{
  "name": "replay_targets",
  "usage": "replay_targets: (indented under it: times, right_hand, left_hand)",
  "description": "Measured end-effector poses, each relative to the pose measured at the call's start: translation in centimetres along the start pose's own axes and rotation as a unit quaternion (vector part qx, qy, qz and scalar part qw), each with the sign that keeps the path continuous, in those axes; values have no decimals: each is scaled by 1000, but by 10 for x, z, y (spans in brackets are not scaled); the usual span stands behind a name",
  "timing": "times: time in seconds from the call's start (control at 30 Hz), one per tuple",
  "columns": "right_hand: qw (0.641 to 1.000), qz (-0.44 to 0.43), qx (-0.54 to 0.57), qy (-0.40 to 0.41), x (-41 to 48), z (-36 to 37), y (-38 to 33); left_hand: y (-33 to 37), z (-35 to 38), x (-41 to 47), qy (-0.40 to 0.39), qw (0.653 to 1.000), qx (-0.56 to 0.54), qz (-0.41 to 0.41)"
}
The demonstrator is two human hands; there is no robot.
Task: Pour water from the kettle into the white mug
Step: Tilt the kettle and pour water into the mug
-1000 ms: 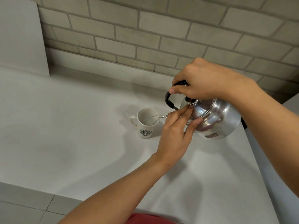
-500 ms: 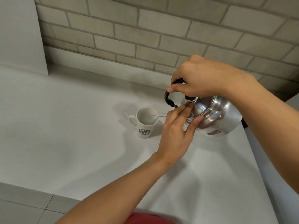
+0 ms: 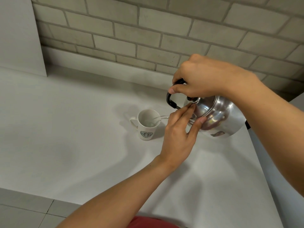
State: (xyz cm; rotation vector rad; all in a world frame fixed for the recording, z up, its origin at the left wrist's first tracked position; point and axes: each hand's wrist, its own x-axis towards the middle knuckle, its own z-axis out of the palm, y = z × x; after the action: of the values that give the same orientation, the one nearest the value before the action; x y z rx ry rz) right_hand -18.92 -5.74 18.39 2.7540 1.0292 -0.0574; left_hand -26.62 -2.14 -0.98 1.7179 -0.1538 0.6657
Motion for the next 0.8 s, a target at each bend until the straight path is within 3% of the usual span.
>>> replay_targets:
  times: [0.8]
  right_hand:
    - [1000, 1, -23, -16, 5, -5, -10]
  left_hand:
    - [-3, -1, 1, 9, 999, -39, -16]
